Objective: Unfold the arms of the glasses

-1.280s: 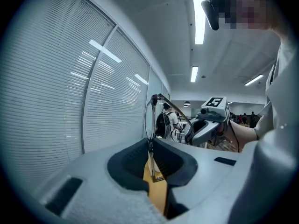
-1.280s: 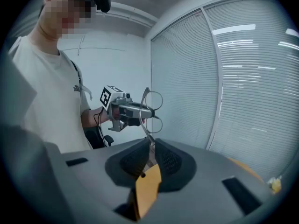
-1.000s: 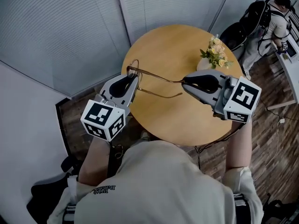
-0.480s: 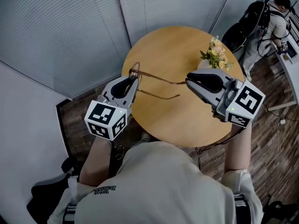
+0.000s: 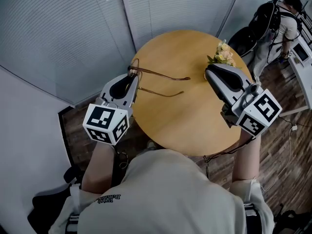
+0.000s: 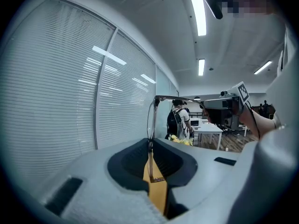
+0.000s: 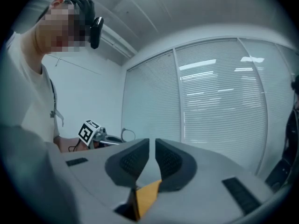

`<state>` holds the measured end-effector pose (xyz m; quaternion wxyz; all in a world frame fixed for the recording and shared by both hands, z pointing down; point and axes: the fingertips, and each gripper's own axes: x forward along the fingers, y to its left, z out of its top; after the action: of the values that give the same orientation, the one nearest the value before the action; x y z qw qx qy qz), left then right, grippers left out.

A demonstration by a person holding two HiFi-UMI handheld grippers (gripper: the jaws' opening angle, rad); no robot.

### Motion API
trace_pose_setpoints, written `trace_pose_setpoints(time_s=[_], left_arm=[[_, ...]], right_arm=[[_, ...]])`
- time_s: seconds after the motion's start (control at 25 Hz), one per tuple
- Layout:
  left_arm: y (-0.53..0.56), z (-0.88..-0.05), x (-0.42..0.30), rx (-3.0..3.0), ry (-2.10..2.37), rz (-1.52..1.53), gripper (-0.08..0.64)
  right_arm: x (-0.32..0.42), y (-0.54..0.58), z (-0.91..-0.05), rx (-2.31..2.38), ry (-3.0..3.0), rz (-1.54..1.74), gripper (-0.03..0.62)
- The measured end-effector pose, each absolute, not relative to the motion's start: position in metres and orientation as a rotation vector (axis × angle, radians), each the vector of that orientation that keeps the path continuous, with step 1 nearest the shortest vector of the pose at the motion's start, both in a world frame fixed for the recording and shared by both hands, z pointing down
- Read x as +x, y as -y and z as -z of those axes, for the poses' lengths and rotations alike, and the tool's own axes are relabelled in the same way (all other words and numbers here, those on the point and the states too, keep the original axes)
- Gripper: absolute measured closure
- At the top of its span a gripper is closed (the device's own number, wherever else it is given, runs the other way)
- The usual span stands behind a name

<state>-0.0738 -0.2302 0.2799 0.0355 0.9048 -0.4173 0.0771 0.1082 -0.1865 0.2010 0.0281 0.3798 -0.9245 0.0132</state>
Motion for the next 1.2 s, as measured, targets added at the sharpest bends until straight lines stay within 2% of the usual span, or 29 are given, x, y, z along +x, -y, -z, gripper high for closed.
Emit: trace_pose_setpoints(time_s=[0.36,0.68,0.88,1.2], left_arm=[[0.242,-0.211,-0.092,2.833,1.443,-0.031,0.513],[0.225,-0.175,-0.099,2.848,1.498,0.154,0.513],[0.221,-0.177,-0.101,2.825,1.491,0.170,0.514],[0.213,-0.213,-0.108,2.788,1.479,0.112,0.514]], right_arm=[[0.127,0.177,-0.146,1.567,2.702,0.271,0.538],[0.131,0.155,-0.130,1.758,2.571,0.485,0.538],[0.131,0.153,-0.135,1.745,2.525,0.498,0.538],[0.139,0.151,-0.176,1.769,2.508,0.344,0.538]])
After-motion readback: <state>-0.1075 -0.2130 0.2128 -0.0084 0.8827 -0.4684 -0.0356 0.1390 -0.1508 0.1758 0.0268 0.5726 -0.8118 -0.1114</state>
